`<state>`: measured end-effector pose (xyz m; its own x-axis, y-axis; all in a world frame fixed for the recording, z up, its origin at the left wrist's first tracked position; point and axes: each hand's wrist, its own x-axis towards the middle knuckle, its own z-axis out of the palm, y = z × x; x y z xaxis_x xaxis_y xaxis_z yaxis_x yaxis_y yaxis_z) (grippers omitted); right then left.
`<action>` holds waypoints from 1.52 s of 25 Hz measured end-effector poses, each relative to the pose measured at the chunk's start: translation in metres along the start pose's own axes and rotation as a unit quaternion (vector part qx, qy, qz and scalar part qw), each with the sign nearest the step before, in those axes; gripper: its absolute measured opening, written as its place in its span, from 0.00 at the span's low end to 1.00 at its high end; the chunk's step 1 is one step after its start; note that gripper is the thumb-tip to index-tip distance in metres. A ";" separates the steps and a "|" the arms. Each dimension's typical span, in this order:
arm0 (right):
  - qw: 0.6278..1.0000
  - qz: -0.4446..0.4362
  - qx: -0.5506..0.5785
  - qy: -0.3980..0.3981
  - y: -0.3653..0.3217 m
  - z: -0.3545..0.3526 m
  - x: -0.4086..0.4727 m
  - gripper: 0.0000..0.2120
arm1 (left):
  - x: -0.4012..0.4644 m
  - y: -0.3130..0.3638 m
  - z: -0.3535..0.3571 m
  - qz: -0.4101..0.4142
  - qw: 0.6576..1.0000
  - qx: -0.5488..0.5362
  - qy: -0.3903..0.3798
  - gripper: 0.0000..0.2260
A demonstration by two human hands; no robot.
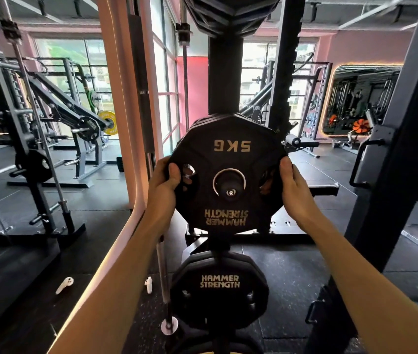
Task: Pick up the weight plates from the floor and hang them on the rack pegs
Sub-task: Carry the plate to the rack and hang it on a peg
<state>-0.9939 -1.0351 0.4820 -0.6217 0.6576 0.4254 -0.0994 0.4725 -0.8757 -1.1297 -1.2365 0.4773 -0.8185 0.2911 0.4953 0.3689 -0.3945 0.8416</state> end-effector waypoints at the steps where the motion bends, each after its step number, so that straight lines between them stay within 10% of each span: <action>1: 0.999 0.008 -0.025 -0.019 -0.003 -0.001 0.001 0.35 | -0.001 0.005 0.000 -0.001 1.000 0.026 -0.005 0.07; 7: 0.939 0.011 -0.343 0.036 -0.030 -0.031 -0.012 0.30 | -0.015 0.031 -0.025 0.091 0.906 0.399 0.107 0.14; 14: 0.982 0.003 -0.139 -0.127 -0.045 -0.003 -0.043 0.15 | -0.040 0.034 0.015 0.035 0.920 0.383 -0.079 0.11; 27: 0.989 0.024 -0.101 -0.104 -0.024 0.032 -0.001 0.16 | 0.011 0.003 0.039 0.054 0.896 0.442 -0.005 0.04; 38: 0.980 0.061 -0.162 -0.102 -0.069 0.032 0.000 0.16 | 0.023 0.058 0.034 0.048 0.875 0.474 -0.085 0.12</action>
<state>-1.0122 -1.0863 0.5352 -0.7593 0.6054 0.2386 0.2168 0.5811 -0.7844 -1.1127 -1.2229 0.5449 -0.7157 0.4532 0.5314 0.6984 0.4529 0.5542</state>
